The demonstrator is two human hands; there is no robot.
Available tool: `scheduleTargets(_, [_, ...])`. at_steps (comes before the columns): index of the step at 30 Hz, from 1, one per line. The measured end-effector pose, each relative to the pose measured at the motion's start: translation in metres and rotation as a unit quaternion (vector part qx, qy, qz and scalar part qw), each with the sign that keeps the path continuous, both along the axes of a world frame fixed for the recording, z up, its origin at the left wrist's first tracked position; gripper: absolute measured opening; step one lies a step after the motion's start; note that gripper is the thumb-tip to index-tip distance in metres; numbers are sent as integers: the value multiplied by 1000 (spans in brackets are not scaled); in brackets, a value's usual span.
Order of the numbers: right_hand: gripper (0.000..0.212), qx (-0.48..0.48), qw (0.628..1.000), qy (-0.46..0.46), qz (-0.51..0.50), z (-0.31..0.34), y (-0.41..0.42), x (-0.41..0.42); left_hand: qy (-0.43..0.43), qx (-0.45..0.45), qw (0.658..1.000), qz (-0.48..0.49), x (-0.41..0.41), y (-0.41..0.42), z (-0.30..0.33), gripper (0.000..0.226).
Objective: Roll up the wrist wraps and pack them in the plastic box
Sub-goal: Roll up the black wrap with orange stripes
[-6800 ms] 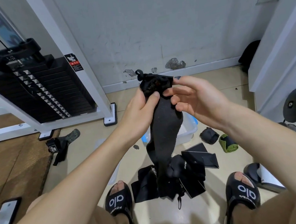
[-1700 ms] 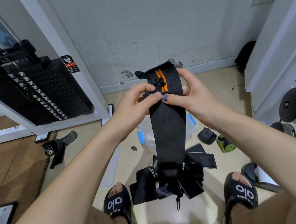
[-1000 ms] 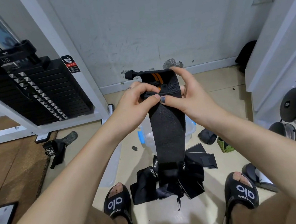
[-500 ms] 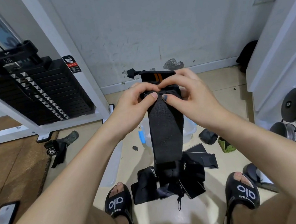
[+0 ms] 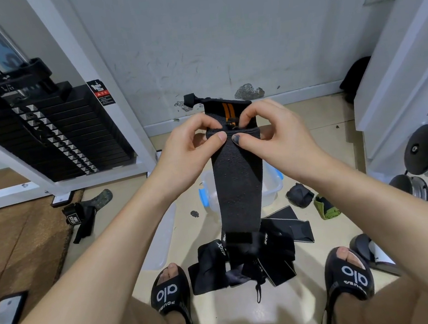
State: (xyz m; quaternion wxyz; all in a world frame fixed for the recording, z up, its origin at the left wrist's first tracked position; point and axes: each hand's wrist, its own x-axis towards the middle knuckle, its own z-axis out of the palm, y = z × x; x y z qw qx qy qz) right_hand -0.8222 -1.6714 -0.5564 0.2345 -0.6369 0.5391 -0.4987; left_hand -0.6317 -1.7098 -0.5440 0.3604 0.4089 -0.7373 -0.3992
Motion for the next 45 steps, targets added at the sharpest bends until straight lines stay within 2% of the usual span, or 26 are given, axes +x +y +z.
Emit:
scheduleTargets(5, [12, 12, 1000, 7, -3, -1, -1, 0, -35, -8, 999, -10, 1, 0, 2, 8])
scheduleTargets(8, [25, 17, 999, 22, -37, -1, 0, 1, -32, 1, 999, -1, 1, 0, 0, 8])
scheduleTargets(12, [33, 35, 996, 31, -75, 2, 1, 2, -13, 3, 1000, 9, 0, 1, -2, 5])
scheduleTargets(17, [34, 95, 990, -82, -60, 5, -1, 4, 37, 1, 999, 30, -2, 1, 0, 9])
scheduleTargets(19, [33, 101, 986, -121, -58, 5, -3, 3, 54, 18, 997, 46, -4, 1, 1, 17])
scheduleTargets(23, [28, 101, 982, -143, -73, 3, -6, 1, 130, 79, 987, 45, -7, 1, 3, 37])
scheduleTargets(28, [26, 108, 976, -177, -71, 4, -4, 3, 140, 116, 982, 44, -9, -5, 0, 23])
scheduleTargets(32, [28, 117, 971, -198, -67, 4, -5, 3, 123, 98, 986, 49, -8, -8, -2, 15])
scheduleTargets(36, [25, 104, 965, -235, -58, 5, -7, 2, 151, 152, 976, 22, -10, -7, -2, 17])
scheduleTargets(38, [28, 93, 958, -264, -58, 6, -7, 1, 136, 188, 973, -10, -11, -5, -7, 27])
scheduleTargets(41, [30, 76, 950, -297, -59, 7, -8, -1, 59, 218, 968, -108, -10, -1, -23, 44])
scheduleTargets(45, [29, 78, 935, -341, -53, 7, -9, -4, -24, 263, 949, -174, -13, 6, -52, 39])
